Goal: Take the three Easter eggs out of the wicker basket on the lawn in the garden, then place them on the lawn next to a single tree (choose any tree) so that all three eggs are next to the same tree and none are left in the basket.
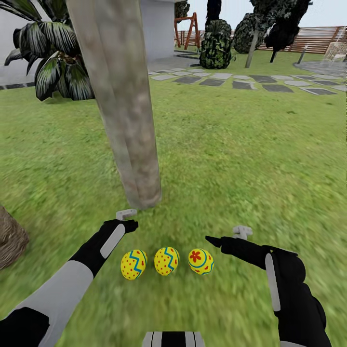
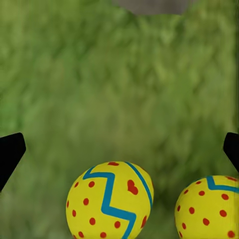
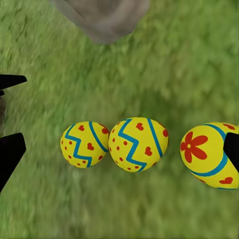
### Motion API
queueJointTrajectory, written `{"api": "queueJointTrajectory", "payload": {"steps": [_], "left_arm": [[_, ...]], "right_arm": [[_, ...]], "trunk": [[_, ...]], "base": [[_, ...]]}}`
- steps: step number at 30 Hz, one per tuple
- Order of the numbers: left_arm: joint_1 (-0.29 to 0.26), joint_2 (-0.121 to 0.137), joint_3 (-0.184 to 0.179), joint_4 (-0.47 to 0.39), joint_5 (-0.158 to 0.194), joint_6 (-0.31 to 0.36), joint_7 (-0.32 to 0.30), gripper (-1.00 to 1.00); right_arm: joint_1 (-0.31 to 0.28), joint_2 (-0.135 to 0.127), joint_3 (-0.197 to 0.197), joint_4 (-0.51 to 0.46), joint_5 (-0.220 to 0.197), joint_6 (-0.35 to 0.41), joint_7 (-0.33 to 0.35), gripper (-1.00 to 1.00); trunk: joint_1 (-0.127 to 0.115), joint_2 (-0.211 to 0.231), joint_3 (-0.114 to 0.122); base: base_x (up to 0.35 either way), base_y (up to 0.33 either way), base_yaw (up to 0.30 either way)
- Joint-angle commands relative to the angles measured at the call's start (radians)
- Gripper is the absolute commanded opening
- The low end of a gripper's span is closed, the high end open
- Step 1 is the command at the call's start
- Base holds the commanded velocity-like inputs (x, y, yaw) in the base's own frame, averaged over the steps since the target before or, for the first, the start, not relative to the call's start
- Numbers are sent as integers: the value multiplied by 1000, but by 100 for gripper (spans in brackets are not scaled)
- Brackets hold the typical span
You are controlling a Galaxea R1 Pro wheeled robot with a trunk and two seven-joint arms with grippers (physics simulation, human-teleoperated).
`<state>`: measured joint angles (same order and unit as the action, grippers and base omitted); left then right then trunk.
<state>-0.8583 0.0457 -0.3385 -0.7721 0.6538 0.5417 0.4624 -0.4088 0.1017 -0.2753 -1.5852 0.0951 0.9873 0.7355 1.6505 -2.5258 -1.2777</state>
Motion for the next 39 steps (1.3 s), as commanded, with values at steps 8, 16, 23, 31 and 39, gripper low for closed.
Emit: {"api": "queueJointTrajectory", "payload": {"steps": [8,16,23,31,39], "left_arm": [[-1,1,-2,0,16,3,8,100],[-1,1,1,1,19,30,8,100],[-1,0,2,2,19,48,8,100],[-1,2,5,2,21,125,9,100],[-2,2,6,74,21,193,11,100]], "right_arm": [[-1,1,-2,-1,11,4,10,100],[0,1,-2,-1,10,4,10,100],[1,1,-2,-1,10,4,10,100],[1,2,-2,-1,9,4,10,100],[1,3,-1,-1,9,4,10,100]], "trunk": [[-4,2,30],[-7,3,61],[-10,5,88],[-14,7,119],[-18,9,150]], "base": [[0,0,0],[0,0,0],[0,0,0],[0,0,0],[0,0,0]]}}
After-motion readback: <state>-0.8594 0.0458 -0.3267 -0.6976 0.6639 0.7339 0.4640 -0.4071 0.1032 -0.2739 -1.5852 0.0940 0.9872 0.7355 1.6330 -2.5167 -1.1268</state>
